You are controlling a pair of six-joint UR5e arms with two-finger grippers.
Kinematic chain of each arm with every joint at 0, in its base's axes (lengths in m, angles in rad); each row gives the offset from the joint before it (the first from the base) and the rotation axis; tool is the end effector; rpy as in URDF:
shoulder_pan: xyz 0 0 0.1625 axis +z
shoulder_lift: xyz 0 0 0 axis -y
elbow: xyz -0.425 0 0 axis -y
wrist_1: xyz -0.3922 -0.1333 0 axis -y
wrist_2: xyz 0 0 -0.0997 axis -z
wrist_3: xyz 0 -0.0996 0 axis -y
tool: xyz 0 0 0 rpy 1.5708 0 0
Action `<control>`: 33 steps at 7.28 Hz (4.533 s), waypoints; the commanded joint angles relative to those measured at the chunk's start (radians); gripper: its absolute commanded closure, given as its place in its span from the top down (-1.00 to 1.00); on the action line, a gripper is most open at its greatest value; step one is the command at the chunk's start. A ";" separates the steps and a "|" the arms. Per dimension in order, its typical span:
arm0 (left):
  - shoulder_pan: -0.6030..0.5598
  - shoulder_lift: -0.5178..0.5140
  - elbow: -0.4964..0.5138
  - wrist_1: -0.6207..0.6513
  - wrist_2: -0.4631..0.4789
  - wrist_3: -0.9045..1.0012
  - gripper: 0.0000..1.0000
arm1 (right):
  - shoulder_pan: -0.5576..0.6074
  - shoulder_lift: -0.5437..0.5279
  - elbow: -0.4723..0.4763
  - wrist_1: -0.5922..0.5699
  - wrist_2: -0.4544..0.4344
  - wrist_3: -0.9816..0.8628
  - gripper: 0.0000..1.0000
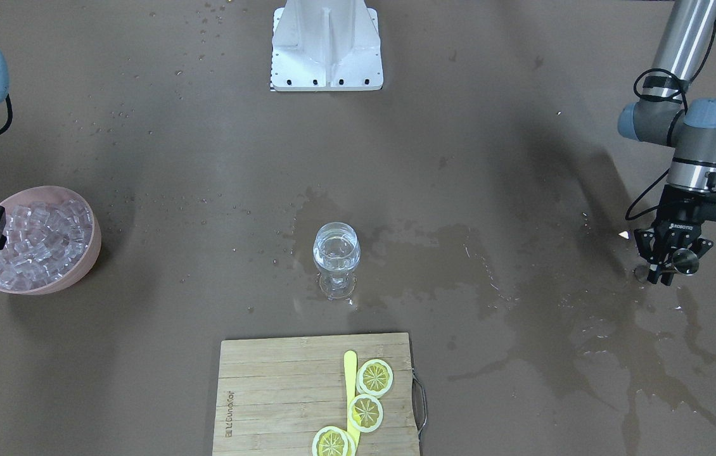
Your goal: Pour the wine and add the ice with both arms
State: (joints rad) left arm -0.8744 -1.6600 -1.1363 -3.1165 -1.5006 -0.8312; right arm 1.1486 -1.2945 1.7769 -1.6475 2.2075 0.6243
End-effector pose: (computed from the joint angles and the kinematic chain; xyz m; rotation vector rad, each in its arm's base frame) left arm 0.2360 -0.5009 0.6616 0.9102 0.7864 -0.1603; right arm -0.1728 -0.5654 0.4237 0.0257 -0.7392 0.0637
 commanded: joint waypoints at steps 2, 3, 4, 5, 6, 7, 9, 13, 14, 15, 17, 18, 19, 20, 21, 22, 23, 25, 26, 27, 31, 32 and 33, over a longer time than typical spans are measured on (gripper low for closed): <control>0.000 -0.001 -0.014 -0.002 -0.006 -0.006 -1.00 | 0.002 0.001 0.004 0.000 0.000 0.000 -0.88; 0.000 -0.003 -0.031 -0.001 -0.007 -0.009 -1.00 | 0.003 0.001 0.004 0.002 0.000 0.000 -0.88; 0.000 -0.012 -0.058 0.001 -0.012 -0.009 -1.00 | 0.006 0.001 0.010 0.002 0.000 0.000 -0.88; -0.002 -0.050 -0.069 0.006 -0.012 -0.012 -1.00 | 0.011 0.001 0.010 0.002 0.000 -0.001 -0.88; -0.003 -0.093 -0.069 0.012 -0.012 -0.012 -1.00 | 0.017 0.001 0.010 0.000 0.000 -0.008 -0.88; -0.003 -0.130 -0.072 0.018 -0.010 -0.015 -1.00 | 0.023 0.001 0.009 0.000 0.000 -0.011 -0.88; -0.003 -0.178 -0.133 0.083 -0.009 -0.019 -1.00 | 0.036 0.001 0.009 0.000 0.003 -0.008 -0.88; 0.023 -0.176 -0.298 0.194 -0.004 -0.130 -1.00 | 0.051 0.004 0.010 0.000 0.040 -0.002 -0.89; 0.050 -0.181 -0.306 0.193 -0.004 -0.120 -1.00 | 0.057 0.009 0.010 0.000 0.047 0.000 -0.89; 0.083 -0.187 -0.337 0.196 0.000 -0.118 -1.00 | 0.059 0.009 0.010 0.000 0.052 -0.001 -0.89; 0.104 -0.188 -0.449 0.359 0.002 -0.080 -1.00 | 0.059 0.038 0.007 -0.003 0.054 0.003 -0.90; 0.107 -0.190 -0.552 0.513 -0.003 -0.069 -1.00 | 0.059 0.040 0.007 -0.003 0.055 0.006 -0.90; 0.118 -0.214 -0.627 0.664 -0.003 -0.068 -1.00 | 0.059 0.052 0.007 -0.003 0.054 0.006 -0.90; 0.124 -0.257 -0.640 0.729 0.002 -0.057 -1.00 | 0.059 0.058 0.007 -0.003 0.054 0.008 -0.90; 0.127 -0.291 -0.642 0.774 0.002 -0.033 -1.00 | 0.059 0.058 0.006 -0.003 0.054 0.008 -0.90; 0.136 -0.325 -0.645 0.824 0.002 -0.032 -1.00 | 0.059 0.060 0.006 -0.003 0.052 0.008 -0.90; 0.152 -0.366 -0.645 0.873 0.003 -0.032 -1.00 | 0.059 0.070 0.006 -0.005 0.052 0.008 -0.90; 0.211 -0.428 -0.643 0.941 0.070 0.022 -1.00 | 0.056 0.099 0.001 -0.011 0.047 0.024 -0.90; 0.275 -0.452 -0.642 0.943 0.188 0.134 -1.00 | 0.053 0.106 0.003 -0.011 0.046 0.031 -0.90; 0.299 -0.454 -0.637 0.941 0.219 0.156 -1.00 | 0.051 0.115 0.003 -0.011 0.044 0.035 -0.90; 0.302 -0.492 -0.608 0.995 0.221 0.285 -1.00 | 0.023 0.156 -0.002 -0.014 0.014 0.073 -0.90; 0.302 -0.497 -0.602 0.997 0.223 0.290 -1.00 | 0.017 0.167 -0.004 -0.014 0.003 0.080 -0.91; 0.304 -0.503 -0.590 0.997 0.223 0.314 -1.00 | 0.017 0.181 -0.007 -0.015 0.003 0.086 -0.91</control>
State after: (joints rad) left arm -0.5717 -2.1544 -1.7378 -2.1243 -1.2784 -0.5412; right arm 1.1694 -1.1314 1.7737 -1.6613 2.2162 0.7007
